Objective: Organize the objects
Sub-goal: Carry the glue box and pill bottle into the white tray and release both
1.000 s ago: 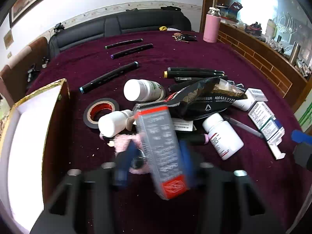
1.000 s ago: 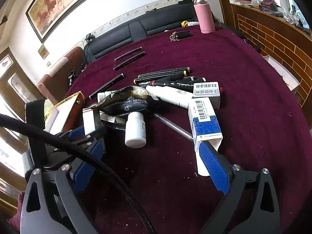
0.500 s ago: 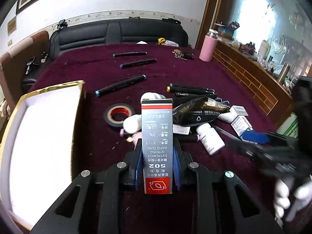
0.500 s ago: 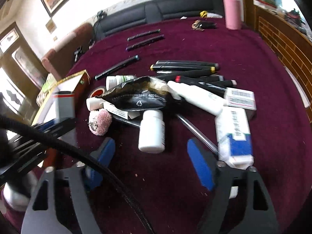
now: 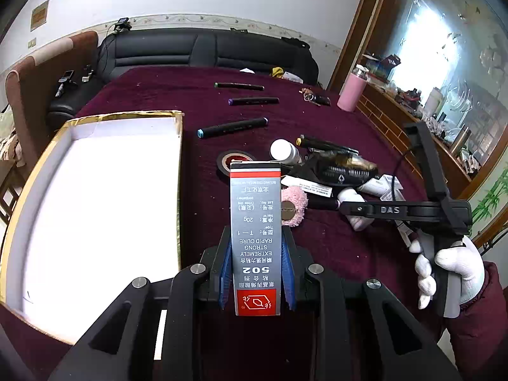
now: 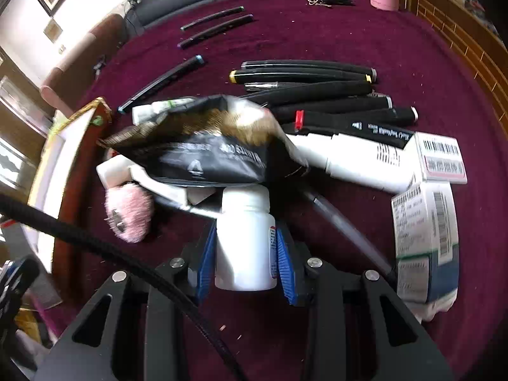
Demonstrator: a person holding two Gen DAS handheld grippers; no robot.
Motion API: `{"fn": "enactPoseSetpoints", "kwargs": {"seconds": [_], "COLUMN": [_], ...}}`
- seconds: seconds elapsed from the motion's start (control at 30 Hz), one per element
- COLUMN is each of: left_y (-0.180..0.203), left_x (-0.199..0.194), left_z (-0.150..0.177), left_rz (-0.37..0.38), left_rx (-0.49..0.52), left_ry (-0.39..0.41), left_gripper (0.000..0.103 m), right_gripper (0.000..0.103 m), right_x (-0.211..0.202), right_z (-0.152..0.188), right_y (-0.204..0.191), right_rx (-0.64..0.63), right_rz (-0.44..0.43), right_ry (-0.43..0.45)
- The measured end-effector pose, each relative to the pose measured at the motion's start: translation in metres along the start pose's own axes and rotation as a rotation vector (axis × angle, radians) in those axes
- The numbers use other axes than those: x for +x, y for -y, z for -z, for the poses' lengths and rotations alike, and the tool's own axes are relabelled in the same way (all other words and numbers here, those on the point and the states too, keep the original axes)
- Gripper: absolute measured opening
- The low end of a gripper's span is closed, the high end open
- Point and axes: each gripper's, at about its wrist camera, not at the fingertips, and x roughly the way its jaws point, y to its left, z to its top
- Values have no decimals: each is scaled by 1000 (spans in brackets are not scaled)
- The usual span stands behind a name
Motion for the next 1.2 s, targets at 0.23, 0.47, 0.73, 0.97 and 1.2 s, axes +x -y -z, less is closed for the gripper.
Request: {"fn": "enactPoseSetpoints", "kwargs": {"seconds": [0.23, 0.47, 0.73, 0.97, 1.2], "left_y": [-6, -10, -29, -86, -153], "left_x": [-26, -93, -165, -104, 22], "left_z": [0, -25, -85, -141, -133], "left_rz": [6, 54, 10, -124, -127], "left_rx": [-1, 22, 83, 43, -69], "left_ry": [51, 152, 259, 165, -9], "left_gripper": [23, 23, 23, 23, 23], "right_gripper": [33, 34, 34, 34, 34], "right_x": [-65, -147, -213, -136, 29], "right_z": [24, 24, -25, -90, -104], "right_y": [-14, -74, -175, -229, -226], "right_rx": [-16, -126, -241, -148, -26], "right_rz": [-106, -304, -576, -568, -438], "right_ry": [81, 167, 223, 142, -53]}}
